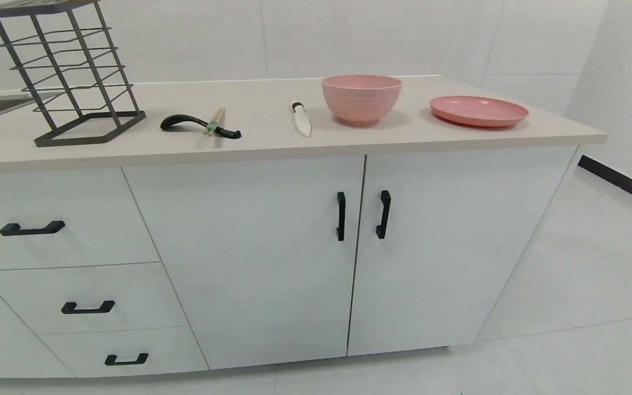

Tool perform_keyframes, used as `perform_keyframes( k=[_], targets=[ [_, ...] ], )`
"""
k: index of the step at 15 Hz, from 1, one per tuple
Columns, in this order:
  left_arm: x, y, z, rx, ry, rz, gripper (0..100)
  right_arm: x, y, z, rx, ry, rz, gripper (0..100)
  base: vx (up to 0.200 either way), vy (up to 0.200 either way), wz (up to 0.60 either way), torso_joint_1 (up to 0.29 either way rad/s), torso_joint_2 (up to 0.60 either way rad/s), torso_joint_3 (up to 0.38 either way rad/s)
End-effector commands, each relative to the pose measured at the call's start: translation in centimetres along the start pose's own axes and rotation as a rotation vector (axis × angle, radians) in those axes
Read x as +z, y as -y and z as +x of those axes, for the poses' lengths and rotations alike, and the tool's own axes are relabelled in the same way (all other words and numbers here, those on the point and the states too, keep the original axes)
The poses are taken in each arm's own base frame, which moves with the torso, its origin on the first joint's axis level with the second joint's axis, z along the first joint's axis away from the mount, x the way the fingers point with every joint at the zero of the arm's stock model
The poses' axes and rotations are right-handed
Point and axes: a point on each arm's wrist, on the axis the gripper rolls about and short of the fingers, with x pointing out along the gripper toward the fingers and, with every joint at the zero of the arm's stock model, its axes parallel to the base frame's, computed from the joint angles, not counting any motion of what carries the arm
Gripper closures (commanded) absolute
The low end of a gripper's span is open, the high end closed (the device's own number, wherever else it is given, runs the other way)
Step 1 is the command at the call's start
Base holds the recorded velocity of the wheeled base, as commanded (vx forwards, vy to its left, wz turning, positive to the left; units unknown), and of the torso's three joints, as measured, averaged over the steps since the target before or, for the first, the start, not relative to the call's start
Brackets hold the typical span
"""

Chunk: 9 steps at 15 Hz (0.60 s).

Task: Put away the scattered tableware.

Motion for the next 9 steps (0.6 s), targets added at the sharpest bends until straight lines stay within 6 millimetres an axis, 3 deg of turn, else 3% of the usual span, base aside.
perform_keyframes(
  k=[1,3,5,9],
  targets=[
    [0.0,0.0,0.0,0.002,-0.001,-0.003,0,0.6,1.3,5.9,0.061,-0.185,0.052,0,-0.200,0.000,0.00,0.002,0.00,-0.002],
    [0.0,0.0,0.0,0.000,-0.001,-0.001,0,0.4,1.7,8.3,0.069,-0.227,0.061,0,-0.200,0.000,0.00,0.010,0.00,-0.002],
    [0.0,0.0,0.0,0.000,-0.001,-0.001,0,0.2,2.0,9.6,0.086,-0.247,0.066,0,0.000,0.000,0.00,0.000,0.00,0.000],
    [0.0,0.0,0.0,-0.001,-0.001,0.002,0,-0.7,3.0,14.6,0.102,-0.299,0.071,0,0.000,0.000,0.00,0.000,0.00,0.000]
  ],
)
